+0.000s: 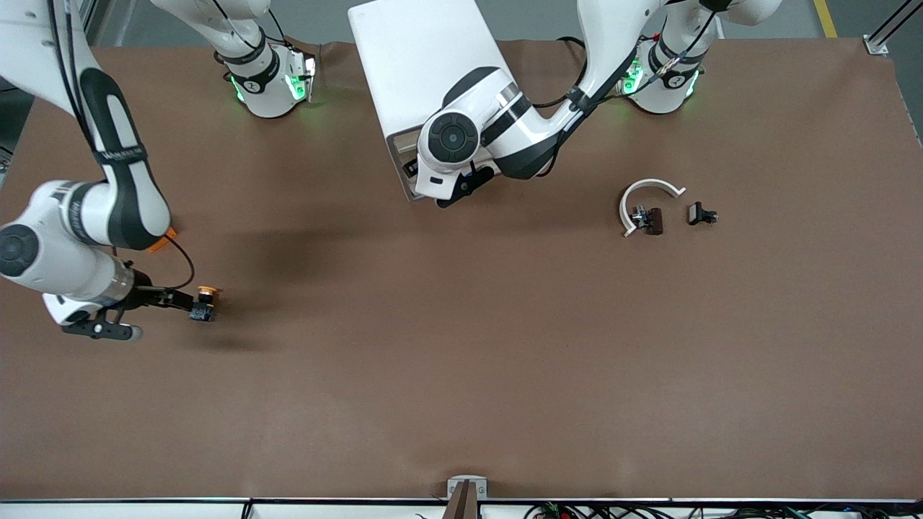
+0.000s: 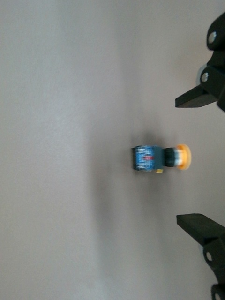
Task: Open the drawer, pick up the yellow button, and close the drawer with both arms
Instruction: 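Set the button down with the right gripper while the left gripper pushes, then push the drawer shut and withdraw the left gripper to rest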
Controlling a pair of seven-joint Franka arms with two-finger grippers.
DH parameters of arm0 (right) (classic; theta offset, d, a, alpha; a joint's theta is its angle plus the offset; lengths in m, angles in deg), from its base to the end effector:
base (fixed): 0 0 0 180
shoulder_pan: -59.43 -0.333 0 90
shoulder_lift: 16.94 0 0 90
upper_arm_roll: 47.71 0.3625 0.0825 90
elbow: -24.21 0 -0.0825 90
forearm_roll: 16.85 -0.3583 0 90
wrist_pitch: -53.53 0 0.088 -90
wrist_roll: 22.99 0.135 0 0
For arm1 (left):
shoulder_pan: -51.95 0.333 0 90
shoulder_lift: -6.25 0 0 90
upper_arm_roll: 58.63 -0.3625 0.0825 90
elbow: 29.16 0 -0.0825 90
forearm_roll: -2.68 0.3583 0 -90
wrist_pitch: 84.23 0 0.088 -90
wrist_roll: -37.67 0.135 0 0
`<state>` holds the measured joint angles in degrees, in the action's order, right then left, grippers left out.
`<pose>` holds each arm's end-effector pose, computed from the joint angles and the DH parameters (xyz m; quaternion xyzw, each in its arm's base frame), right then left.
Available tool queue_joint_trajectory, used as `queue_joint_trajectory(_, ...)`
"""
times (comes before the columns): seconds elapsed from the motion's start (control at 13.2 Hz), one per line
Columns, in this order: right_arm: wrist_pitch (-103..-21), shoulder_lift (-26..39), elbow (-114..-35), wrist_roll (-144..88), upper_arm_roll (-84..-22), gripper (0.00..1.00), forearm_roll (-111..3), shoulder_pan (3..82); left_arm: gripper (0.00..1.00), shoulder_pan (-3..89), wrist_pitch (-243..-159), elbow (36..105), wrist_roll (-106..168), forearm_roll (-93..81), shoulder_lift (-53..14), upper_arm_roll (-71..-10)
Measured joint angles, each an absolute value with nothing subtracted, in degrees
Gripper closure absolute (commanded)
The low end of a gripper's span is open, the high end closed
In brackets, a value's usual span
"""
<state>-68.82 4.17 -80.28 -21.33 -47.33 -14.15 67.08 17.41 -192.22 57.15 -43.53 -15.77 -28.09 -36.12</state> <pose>0.6216 -0.0828 0.3603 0.9973 -0.0649 -0.0292 0.0169 0.3843 -0.5635 0.3588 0.9202 0.2822 -0.2711 0.0078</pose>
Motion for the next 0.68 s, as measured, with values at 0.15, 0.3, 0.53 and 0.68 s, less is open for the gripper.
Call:
queue_joint_trajectory(0.15, -57.19, 0.94, -74.23, -21.58, -47.12, 0.0, -14.14, 67.05, 0.0, 17.44, -192.25, 57.14, -43.56, -16.14, -28.58, -36.12)
queue_joint_trajectory(0.3, -44.89, -1.0, -65.79, -22.53, -46.91, 0.0, -14.14, 67.0, 0.0, 17.49, -192.25, 57.12, -43.62, -16.31, -28.74, -36.12)
queue_joint_trajectory(0.53, -34.52, -1.73, -56.29, -23.33, -46.89, 0.0, -14.14, 66.99, 0.0, 17.58, -192.33, 56.9, -43.97, -16.49, -28.75, -36.15)
queue_joint_trajectory(0.68, -30.52, -1.62, -53.34, -23.48, -46.94, 0.0, -14.02, 66.99, 0.0, 17.76, -192.59, 56.01, -44.51, -15.99, -28.74, -36.65)
